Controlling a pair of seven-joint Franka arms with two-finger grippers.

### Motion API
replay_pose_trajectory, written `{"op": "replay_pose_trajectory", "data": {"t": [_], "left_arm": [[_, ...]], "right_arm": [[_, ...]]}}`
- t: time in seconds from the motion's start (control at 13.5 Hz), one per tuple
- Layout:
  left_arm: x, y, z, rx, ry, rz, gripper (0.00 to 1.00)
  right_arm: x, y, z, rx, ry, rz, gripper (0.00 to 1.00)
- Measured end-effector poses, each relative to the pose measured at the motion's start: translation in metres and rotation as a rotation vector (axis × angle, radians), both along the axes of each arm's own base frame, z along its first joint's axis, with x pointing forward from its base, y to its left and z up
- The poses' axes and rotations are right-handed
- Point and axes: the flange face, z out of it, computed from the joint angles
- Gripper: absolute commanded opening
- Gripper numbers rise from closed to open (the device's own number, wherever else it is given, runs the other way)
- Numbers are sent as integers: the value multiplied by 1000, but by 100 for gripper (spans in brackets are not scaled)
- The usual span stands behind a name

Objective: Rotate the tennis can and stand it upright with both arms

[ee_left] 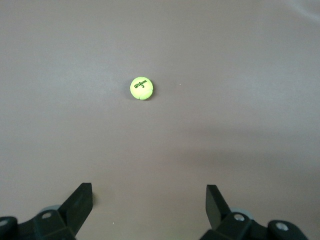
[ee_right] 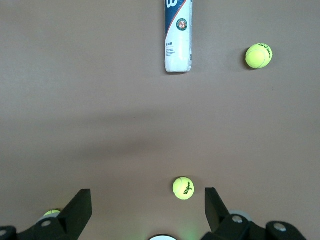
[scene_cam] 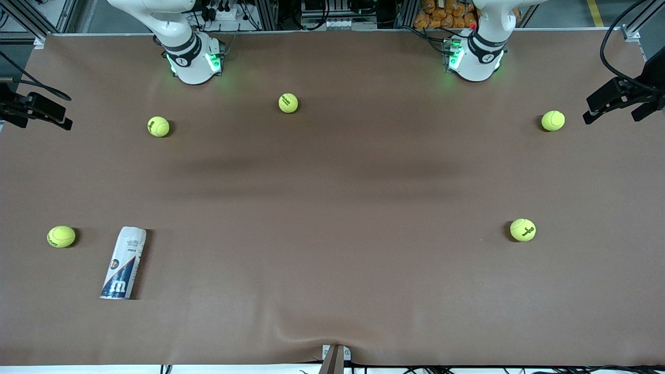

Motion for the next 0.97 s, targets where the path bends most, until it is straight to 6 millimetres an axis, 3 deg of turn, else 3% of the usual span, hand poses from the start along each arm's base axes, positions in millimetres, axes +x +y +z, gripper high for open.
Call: {"op": "replay_pose_trajectory", "data": {"t": [0.67,0.82,0.97], "left_arm": [[10,7,0,-6,0,9,100],[11,7,-2,-6,8,9,100],[10,7,-3,-6,18,9,100]], "right_arm": [[5,-3,-10,0,8,-4,100],[22,-4,-35,-1,15,-6,100],[51,-7,-78,-4,14,-7,100]]}}
